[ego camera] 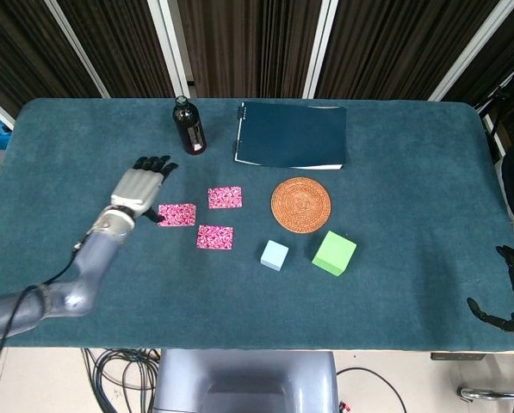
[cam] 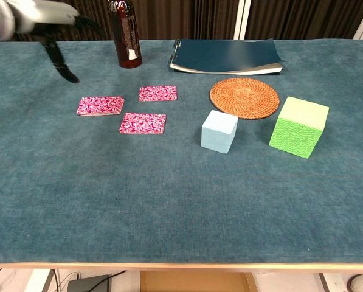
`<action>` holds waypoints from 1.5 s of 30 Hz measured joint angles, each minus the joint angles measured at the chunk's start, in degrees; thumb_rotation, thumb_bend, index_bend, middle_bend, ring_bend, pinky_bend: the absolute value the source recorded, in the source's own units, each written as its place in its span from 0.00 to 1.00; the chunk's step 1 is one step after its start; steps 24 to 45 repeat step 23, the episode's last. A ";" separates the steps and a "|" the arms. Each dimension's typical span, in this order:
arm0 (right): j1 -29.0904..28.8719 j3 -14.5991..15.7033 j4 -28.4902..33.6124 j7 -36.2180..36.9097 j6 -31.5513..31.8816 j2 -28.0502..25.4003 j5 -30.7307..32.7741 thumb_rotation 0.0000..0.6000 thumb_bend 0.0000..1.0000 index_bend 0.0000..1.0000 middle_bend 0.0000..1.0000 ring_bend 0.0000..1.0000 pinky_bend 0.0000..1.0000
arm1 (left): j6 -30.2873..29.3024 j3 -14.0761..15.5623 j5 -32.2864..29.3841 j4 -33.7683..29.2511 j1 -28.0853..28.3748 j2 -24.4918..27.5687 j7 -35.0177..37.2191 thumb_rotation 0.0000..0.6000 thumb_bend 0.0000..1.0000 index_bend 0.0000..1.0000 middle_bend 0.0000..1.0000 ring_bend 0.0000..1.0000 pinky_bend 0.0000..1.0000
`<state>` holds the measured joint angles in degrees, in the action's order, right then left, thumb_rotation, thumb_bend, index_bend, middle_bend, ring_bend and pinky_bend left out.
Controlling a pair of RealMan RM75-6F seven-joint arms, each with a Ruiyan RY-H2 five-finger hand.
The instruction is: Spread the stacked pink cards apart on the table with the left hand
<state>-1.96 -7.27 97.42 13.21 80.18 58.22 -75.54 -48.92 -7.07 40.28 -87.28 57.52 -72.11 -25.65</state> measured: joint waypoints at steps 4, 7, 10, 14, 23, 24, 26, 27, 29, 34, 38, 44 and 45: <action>-0.07 -0.04 -0.17 -2.19 0.80 0.40 -0.43 1.00 0.25 0.08 0.05 0.13 0.18 | -8.66 2.89 17.42 -4.98 -8.60 6.84 8.35 1.00 0.11 0.16 0.10 0.00 0.05; -0.09 -0.06 -0.29 -3.85 1.66 0.82 -0.93 1.00 0.25 0.08 0.05 0.13 0.18 | -16.57 5.79 29.39 -7.98 -16.34 12.36 16.63 1.00 0.11 0.16 0.10 0.00 0.06; -0.06 -0.15 -0.54 -5.00 2.62 1.27 -1.32 1.00 0.25 0.08 0.05 0.13 0.18 | -24.64 8.95 38.19 -9.81 -24.02 16.86 24.35 1.00 0.11 0.16 0.10 0.00 0.05; 0.09 -0.57 -1.24 -5.18 4.13 1.96 -1.88 1.00 0.25 0.08 0.05 0.13 0.18 | -34.41 13.64 47.65 -9.89 -33.10 20.08 31.88 1.00 0.11 0.16 0.10 0.00 0.04; 0.20 -0.74 -2.04 -4.31 4.80 2.55 -2.67 1.00 0.25 0.08 0.05 0.13 0.18 | -40.22 18.25 53.27 -5.40 -41.96 20.58 35.56 1.00 0.11 0.16 0.10 0.00 0.01; 0.20 -0.74 -2.04 -4.31 4.80 2.55 -2.67 1.00 0.25 0.08 0.05 0.13 0.18 | -40.22 18.25 53.27 -5.40 -41.96 20.58 35.56 1.00 0.11 0.16 0.10 0.00 0.01; 0.20 -0.74 -2.04 -4.31 4.80 2.55 -2.67 1.00 0.25 0.08 0.05 0.13 0.18 | -40.22 18.25 53.27 -5.40 -41.96 20.58 35.56 1.00 0.11 0.16 0.10 0.00 0.01; 0.20 -0.74 -2.04 -4.31 4.80 2.55 -2.67 1.00 0.25 0.08 0.05 0.13 0.18 | -40.22 18.25 53.27 -5.40 -41.96 20.58 35.56 1.00 0.11 0.16 0.10 0.00 0.01; 0.20 -0.74 -2.04 -4.31 4.80 2.55 -2.67 1.00 0.25 0.08 0.05 0.13 0.18 | -40.22 18.25 53.27 -5.40 -41.96 20.58 35.56 1.00 0.11 0.16 0.10 0.00 0.01; 0.20 -0.74 -2.04 -4.31 4.80 2.55 -2.67 1.00 0.25 0.08 0.05 0.13 0.18 | -40.22 18.25 53.27 -5.40 -41.96 20.58 35.56 1.00 0.11 0.16 0.10 0.00 0.01; 0.20 -0.74 -2.04 -4.31 4.80 2.55 -2.67 1.00 0.25 0.08 0.05 0.13 0.18 | -40.22 18.25 53.27 -5.40 -41.96 20.58 35.56 1.00 0.11 0.16 0.10 0.00 0.01; 0.20 -0.74 -2.04 -4.31 4.80 2.55 -2.67 1.00 0.25 0.08 0.05 0.13 0.18 | -40.22 18.25 53.27 -5.40 -41.96 20.58 35.56 1.00 0.11 0.16 0.10 0.00 0.01; 0.20 -0.74 -2.04 -4.31 4.80 2.55 -2.67 1.00 0.25 0.08 0.05 0.13 0.18 | -40.22 18.25 53.27 -5.40 -41.96 20.58 35.56 1.00 0.11 0.16 0.10 0.00 0.01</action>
